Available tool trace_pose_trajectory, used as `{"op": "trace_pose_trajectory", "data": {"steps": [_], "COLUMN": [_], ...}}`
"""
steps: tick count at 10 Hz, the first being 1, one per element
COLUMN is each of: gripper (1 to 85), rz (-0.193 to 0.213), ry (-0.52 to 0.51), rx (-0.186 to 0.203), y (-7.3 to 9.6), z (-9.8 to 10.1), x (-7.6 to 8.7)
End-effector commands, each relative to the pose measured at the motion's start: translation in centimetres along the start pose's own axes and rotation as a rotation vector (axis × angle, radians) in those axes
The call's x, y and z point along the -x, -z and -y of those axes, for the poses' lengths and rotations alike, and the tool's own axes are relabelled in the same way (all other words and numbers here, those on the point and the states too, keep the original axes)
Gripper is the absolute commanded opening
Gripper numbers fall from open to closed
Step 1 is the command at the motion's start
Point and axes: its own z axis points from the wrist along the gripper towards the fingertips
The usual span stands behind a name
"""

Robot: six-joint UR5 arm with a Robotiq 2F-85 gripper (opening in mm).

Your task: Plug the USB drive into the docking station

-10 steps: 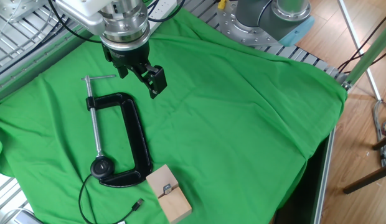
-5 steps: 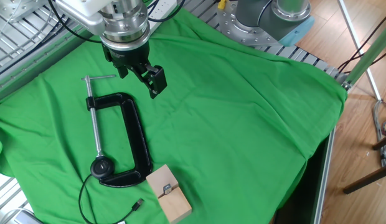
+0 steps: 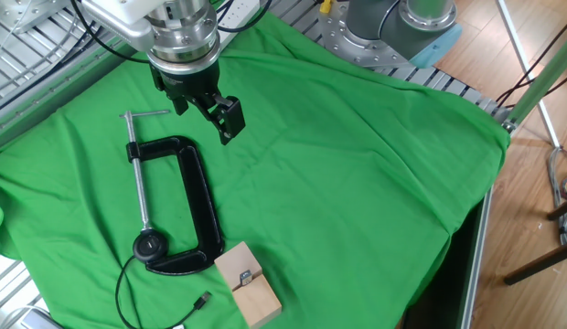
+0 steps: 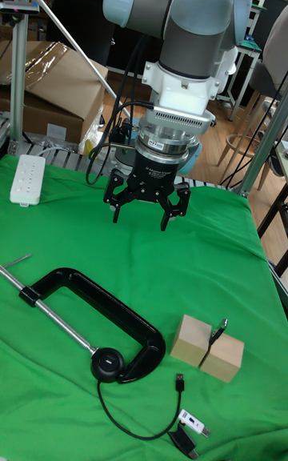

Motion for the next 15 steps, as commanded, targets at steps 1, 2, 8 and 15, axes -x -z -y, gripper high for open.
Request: {"op": "trace_pose_trajectory", "data": {"steps": [1, 2, 8, 15], "gripper": [1.7, 1.7, 1.7, 1.7], "rz": [0.058, 0.054, -0.007, 0.004], "ry": [-0.229, -0.244, -0.236, -0.216], "rx": [-0.056, -0.071, -0.004, 0.054], "y": [0.1, 0.2, -0.5, -1.0], "z": [1.4, 1.1, -2.0, -4.1], "x": [1.3, 1.3, 0.1, 0.5]}}
